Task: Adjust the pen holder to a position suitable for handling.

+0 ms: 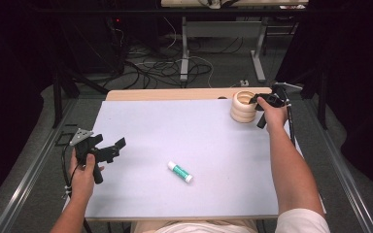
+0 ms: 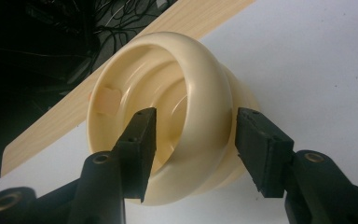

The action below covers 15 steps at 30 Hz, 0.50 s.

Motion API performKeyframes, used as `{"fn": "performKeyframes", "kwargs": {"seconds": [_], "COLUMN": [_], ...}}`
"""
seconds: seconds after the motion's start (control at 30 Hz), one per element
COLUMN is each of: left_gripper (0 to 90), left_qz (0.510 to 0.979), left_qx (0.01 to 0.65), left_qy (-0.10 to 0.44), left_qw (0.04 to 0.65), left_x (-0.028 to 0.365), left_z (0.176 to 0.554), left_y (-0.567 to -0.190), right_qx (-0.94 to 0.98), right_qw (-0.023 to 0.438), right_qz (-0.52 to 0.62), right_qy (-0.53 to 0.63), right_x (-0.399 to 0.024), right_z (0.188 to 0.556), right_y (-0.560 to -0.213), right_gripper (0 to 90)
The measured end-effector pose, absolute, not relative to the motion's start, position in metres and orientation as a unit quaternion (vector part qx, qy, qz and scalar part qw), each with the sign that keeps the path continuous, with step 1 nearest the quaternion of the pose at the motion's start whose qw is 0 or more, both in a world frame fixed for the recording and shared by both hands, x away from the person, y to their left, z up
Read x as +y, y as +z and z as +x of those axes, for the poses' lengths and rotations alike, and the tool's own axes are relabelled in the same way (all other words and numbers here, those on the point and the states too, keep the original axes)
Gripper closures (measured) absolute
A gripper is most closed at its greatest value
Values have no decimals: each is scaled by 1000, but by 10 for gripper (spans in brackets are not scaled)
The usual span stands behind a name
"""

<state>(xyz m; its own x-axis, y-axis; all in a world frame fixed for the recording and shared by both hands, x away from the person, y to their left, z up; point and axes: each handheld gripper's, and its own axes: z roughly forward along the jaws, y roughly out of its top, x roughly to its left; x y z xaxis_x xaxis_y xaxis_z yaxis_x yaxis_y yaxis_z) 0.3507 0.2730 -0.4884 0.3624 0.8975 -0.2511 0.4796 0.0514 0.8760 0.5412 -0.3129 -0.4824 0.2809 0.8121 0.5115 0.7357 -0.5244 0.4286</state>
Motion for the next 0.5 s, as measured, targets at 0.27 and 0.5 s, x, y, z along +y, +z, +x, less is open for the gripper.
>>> {"fn": "performKeyframes", "kwargs": {"seconds": [0.27,0.5], "left_gripper": [5,5], "left_qz": [655,656], "left_qx": [525,523], "left_qy": [208,211], "left_qw": [502,501], "left_x": [273,273], "left_z": [351,351], "left_y": [-488,-488], "right_qx": [449,438], "right_qw": [40,31], "right_qz": [805,810], "right_qy": [385,390], "right_x": [-312,-314], "right_z": [544,543], "right_y": [-490,-490], "right_gripper": [532,571]}}
